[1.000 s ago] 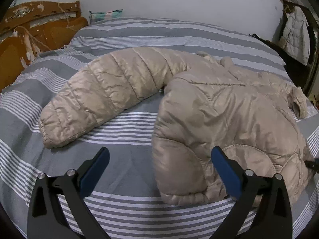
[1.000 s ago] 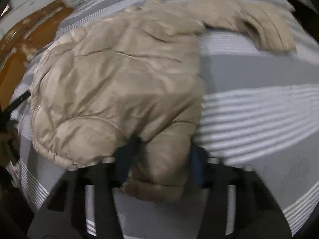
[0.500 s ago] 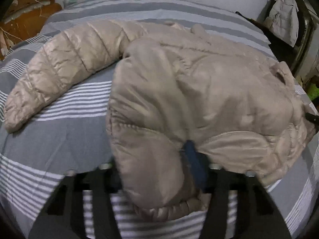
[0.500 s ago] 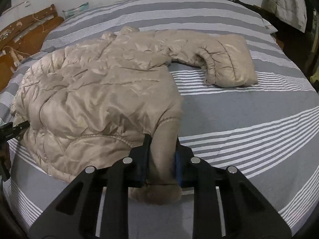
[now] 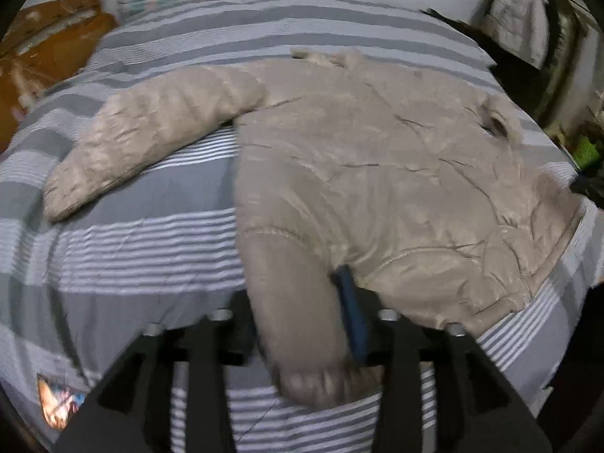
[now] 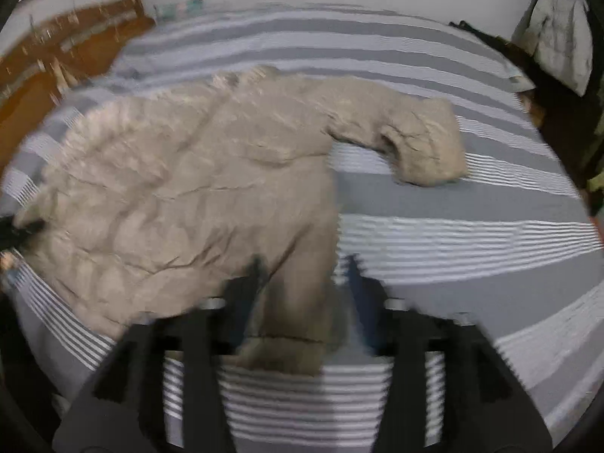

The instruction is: Fold large clothes

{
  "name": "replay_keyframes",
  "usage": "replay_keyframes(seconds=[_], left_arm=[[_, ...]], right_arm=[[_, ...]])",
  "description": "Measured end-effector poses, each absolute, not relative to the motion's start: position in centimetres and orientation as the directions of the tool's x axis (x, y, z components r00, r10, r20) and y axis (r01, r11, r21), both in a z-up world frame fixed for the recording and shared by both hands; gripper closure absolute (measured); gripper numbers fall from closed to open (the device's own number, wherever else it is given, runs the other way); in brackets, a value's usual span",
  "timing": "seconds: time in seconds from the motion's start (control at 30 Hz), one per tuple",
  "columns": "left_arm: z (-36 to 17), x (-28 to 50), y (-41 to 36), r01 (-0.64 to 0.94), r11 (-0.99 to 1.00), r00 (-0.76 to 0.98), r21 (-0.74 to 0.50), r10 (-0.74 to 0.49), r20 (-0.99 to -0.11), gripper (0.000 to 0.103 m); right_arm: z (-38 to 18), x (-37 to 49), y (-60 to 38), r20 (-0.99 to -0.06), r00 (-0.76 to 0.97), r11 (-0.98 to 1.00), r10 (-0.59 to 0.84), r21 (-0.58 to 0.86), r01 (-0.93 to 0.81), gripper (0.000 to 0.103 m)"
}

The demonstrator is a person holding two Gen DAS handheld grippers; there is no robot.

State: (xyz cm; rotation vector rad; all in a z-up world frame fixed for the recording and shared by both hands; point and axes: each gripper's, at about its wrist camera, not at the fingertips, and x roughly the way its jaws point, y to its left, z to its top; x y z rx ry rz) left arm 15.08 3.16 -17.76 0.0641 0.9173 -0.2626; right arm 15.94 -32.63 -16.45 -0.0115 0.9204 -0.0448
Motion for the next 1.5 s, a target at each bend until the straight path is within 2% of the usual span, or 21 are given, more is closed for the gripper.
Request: replay_keyframes(seconds=[0.03,0.13,0.2,0.4,0.53,0.6,0.67,0.7,0.73,0.8,0.83,0.87,1.0,1.13,1.27,1.33,1.4,1.47,1.5], left_arm=[[-17.4,15.1,3.8,0.228,0.971,0.596,-0.075,-0.2,-0.778,0.031],[-15.0,15.8,5.7,0.17,0.982,0.662,-0.077,-0.172,-0.729,0.02],[-13.6,17.5,5.8,0.152,0.987,0.696,-0.054,-0.146,-0.703,0.014],[-12.7,23.9,5.6,0.093,0.995,0.74,-0.045,-0.099,-0.665,0.012],[-13.1,26.6,4.3,0.114,0.993,0.756,-0.016,-0.098,-0.648,0.012],[-13.7,27.7,3.7,0.131,0.991,0.753,0.006,-0.096,-0.651,0.012],[-14.4,28.9,3.2,0.151,0.988,0.753,0.016,-0.105,-0.65,0.012],[-14.9,29.5,2.7,0.156,0.987,0.75,0.027,-0.101,-0.654,0.012],[-15.1,29.9,2.6,0.162,0.986,0.751,0.026,-0.106,-0.652,0.012],[-15.8,31.1,2.4,0.162,0.986,0.748,0.026,-0.106,-0.655,0.012],[-15.9,31.7,2.3,0.161,0.987,0.75,0.025,-0.106,-0.653,0.012],[-15.9,32.2,2.3,0.157,0.987,0.754,0.026,-0.103,-0.649,0.012],[-14.3,34.7,2.9,0.115,0.993,0.782,0.0,-0.091,-0.617,0.012],[-11.8,36.5,3.1,0.11,0.994,0.811,0.017,-0.079,-0.579,0.012],[-10.2,37.2,3.5,0.103,0.994,0.824,0.03,-0.068,-0.563,0.012],[-9.7,37.3,4.3,0.081,0.996,0.826,0.026,-0.053,-0.561,0.012],[-9.5,37.3,5.1,0.069,0.998,0.827,0.007,-0.054,-0.56,0.012],[-9.7,37.4,5.3,0.061,0.998,0.822,-0.004,-0.052,-0.568,0.012],[-9.9,37.5,5.1,0.064,0.998,0.816,-0.006,-0.056,-0.575,0.012]], right_arm=[[-16.0,16.0,-33.4,-0.786,0.617,0.998,-0.05,-0.017,0.06,0.037],[-14.7,18.0,-36.0,-0.745,0.66,0.991,-0.093,-0.003,0.135,0.022],[-14.4,20.9,-37.7,-0.731,0.669,0.984,-0.134,-0.016,0.179,0.022],[-18.0,31.0,-41.8,-0.729,0.657,0.966,-0.191,-0.02,0.258,0.02],[-22.3,36.0,-42.4,-0.75,0.614,0.965,-0.247,-0.131,0.228,0.021],[-24.6,37.7,-42.9,-0.776,0.572,0.961,-0.266,-0.164,0.224,0.027],[-26.3,38.6,-43.4,-0.79,0.524,0.946,-0.318,-0.229,0.229,0.045],[-26.7,39.0,-43.8,-0.784,0.517,0.938,-0.343,-0.254,0.237,0.049],[-26.9,39.3,-44.2,-0.78,0.513,0.932,-0.359,-0.268,0.245,0.062],[-26.6,39.5,-45.4,-0.774,0.521,0.93,-0.361,-0.254,0.268,0.073],[-26.2,39.5,-45.7,-0.765,0.525,0.925,-0.372,-0.259,0.277,0.086],[-25.8,39.4,-45.8,-0.761,0.531,0.924,-0.374,-0.256,0.283,0.089],[-19.8,39.8,-43.6,-0.72,0.644,0.96,-0.258,-0.117,0.254,0.091],[-13.5,42.7,-36.4,-0.679,0.734,0.992,0.016,0.105,0.075,0.091],[-11.4,46.9,-26.9,-0.638,0.72,0.955,0.273,0.271,-0.122,0.091],[-11.2,48.2,-22.8,-0.632,0.69,0.931,0.352,0.309,-0.192,0.091],[-11.2,49.2,-18.9,-0.606,0.667,0.897,0.434,0.354,-0.264,0.078],[-10.9,49.1,-17.7,-0.578,0.686,0.889,0.442,0.383,-0.25,0.015],[-10.4,48.7,-17.9,-0.551,0.7,0.879,0.454,0.408,-0.248,0.013]])
